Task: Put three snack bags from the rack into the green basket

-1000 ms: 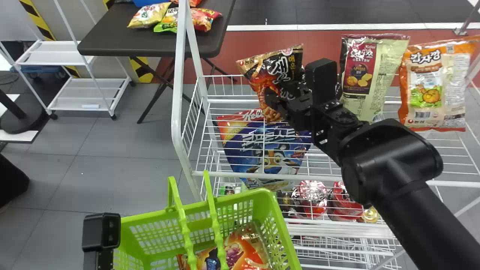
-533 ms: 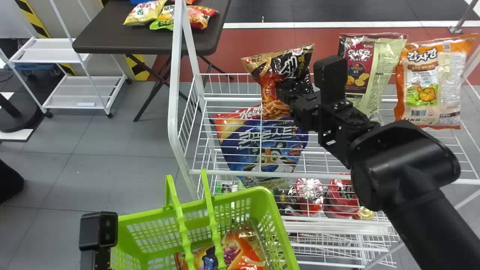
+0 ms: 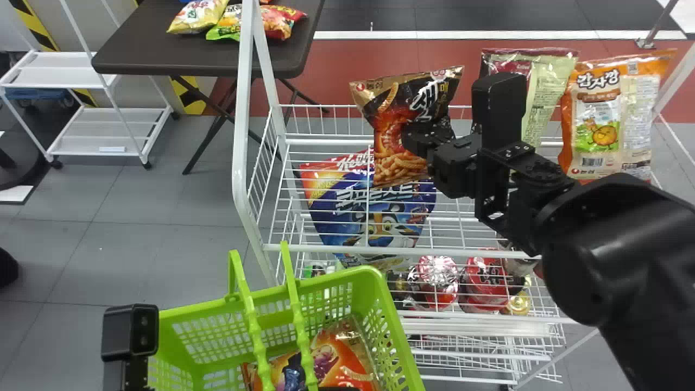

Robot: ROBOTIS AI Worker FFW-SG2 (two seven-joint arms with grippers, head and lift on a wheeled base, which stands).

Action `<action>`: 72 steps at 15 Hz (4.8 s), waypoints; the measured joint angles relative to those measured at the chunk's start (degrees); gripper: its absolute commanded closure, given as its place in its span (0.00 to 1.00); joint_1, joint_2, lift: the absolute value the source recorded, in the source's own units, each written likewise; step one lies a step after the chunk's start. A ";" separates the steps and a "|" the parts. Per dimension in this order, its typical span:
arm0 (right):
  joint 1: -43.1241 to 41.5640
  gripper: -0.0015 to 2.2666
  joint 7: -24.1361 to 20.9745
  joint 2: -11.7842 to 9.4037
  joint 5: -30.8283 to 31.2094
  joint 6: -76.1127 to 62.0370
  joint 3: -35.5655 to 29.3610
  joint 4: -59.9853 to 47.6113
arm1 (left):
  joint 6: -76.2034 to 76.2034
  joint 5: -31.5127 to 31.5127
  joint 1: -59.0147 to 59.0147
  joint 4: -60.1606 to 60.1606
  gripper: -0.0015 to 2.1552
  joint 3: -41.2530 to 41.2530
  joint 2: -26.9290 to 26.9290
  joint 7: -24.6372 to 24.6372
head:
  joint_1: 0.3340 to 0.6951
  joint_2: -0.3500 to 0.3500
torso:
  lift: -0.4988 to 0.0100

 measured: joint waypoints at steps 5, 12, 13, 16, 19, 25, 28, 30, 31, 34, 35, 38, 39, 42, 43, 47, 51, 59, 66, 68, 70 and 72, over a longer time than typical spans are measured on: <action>3.20 0.99 0.68 -3.63 -8.55 23.31 -5.93 -17.01 | 0.03 -0.20 -0.85 0.27 1.00 -0.02 0.00 0.70 | 1.00 0.53 | 0.98; 8.18 0.99 1.67 -5.61 -21.12 47.39 -13.03 -34.83 | 0.03 -0.26 -2.40 1.77 1.00 -1.43 0.00 1.09 | 1.00 0.52 | 0.98; 8.52 0.99 1.68 -5.66 -22.93 49.23 -13.36 -36.19 | 0.03 -0.28 -2.41 1.83 1.00 -1.80 0.00 1.14 | 1.00 0.52 | 0.98; 9.81 0.99 1.65 -5.19 -25.48 50.26 -11.94 -38.72 | -0.06 -0.75 -2.42 1.82 1.00 -3.53 0.00 1.45 | 1.00 0.56 | 0.98; 11.04 0.99 1.43 -3.78 -26.91 50.32 -8.50 -39.50 | -0.33 -1.37 -2.41 1.83 1.00 -5.73 0.00 1.89 | 1.00 0.64 | 0.98; 15.31 0.62 2.51 -2.29 -24.14 50.32 -2.80 -36.71 | -1.48 -1.24 -2.38 1.76 1.00 -7.26 0.00 2.20 | 1.00 0.75 | 0.98; 16.66 0.00 2.55 -3.70 -22.21 50.32 -2.61 -37.40 | -1.53 -1.18 -2.42 1.86 1.00 -6.71 0.00 2.08 | 1.00 0.72 | 0.98; 17.12 0.02 3.30 -4.17 -21.86 50.32 -2.86 -37.46 | -1.46 -1.09 -2.46 1.87 1.00 -6.31 0.00 2.07 | 1.00 0.71 | 0.98; 17.25 0.03 3.96 -4.22 -22.11 50.32 -3.02 -37.13 | -1.43 -1.07 -2.51 1.87 1.00 -6.18 0.00 2.07 | 1.00 0.72 | 0.98; 17.24 0.03 4.48 -3.83 -24.63 50.32 -4.34 -35.72 | -1.37 -1.02 -2.58 2.02 1.00 -6.01 0.00 1.87 | 1.00 0.73 | 0.98; 17.19 0.03 4.48 -3.65 -25.91 50.32 -5.04 -35.19 | -1.37 -1.02 -2.58 2.11 1.00 -5.93 0.00 1.81 | 1.00 0.74 | 0.98; 16.90 0.02 4.78 -3.31 -26.97 50.32 -8.31 -34.71 | -1.38 -1.07 -2.61 2.24 1.00 -5.77 0.00 1.77 | 1.00 0.68 | 0.98; 16.57 0.02 4.91 -3.34 -26.91 50.31 -10.40 -34.14 | -1.38 -1.09 -2.61 2.26 1.00 -5.73 0.00 1.69 | 1.00 0.65 | 0.98; 15.95 0.01 5.62 -3.83 -26.65 48.21 -17.03 -30.96 | -1.38 -1.06 -2.60 2.39 1.00 -5.56 0.00 1.54 | 1.00 0.48 | 0.98; 15.86 0.01 5.99 -3.89 -26.45 47.04 -19.30 -29.86 | -1.39 -1.05 -2.59 2.40 1.00 -5.52 0.00 1.54 | 1.00 0.44 | 0.98; 14.68 0.01 6.53 -4.70 -25.93 41.41 -28.18 -26.20 | -1.38 -1.05 -2.59 2.41 1.00 -5.48 0.00 1.51 | 1.00 0.24 | 0.98; 13.55 0.01 5.97 -7.27 -19.19 33.81 -33.08 -22.74 | -1.37 -0.83 -2.59 2.41 1.00 -5.10 0.00 1.45 | 1.00 0.05 | 0.98; 4.89 0.01 5.72 -9.56 -7.32 6.55 -29.86 0.98 | -1.37 -0.56 -2.31 2.38 1.00 -4.31 0.00 1.10 | 1.00 0.00 | 0.98; -6.55 0.37 5.71 -9.58 -2.02 -2.08 -23.01 22.68 | -1.55 0.95 -1.41 2.24 1.00 -1.73 0.00 0.22 | 1.00 0.00 | 0.98; -7.65 0.97 6.14 -9.40 -1.47 -3.64 -21.45 25.15 | -1.55 1.09 -1.03 2.16 1.00 -1.35 0.00 -0.09 | 1.00 0.00 | 0.98; -7.40 0.99 5.60 -9.16 -1.69 -1.82 -21.88 24.07 | -1.55 1.31 -0.81 2.11 1.00 -0.79 0.00 -0.37 | 1.00 0.00 | 0.98; -5.68 0.99 5.00 -8.93 -2.32 0.03 -24.15 20.37 | -1.55 1.46 -0.71 2.06 1.00 -0.58 0.00 -0.39 | 1.00 0.00 | 0.98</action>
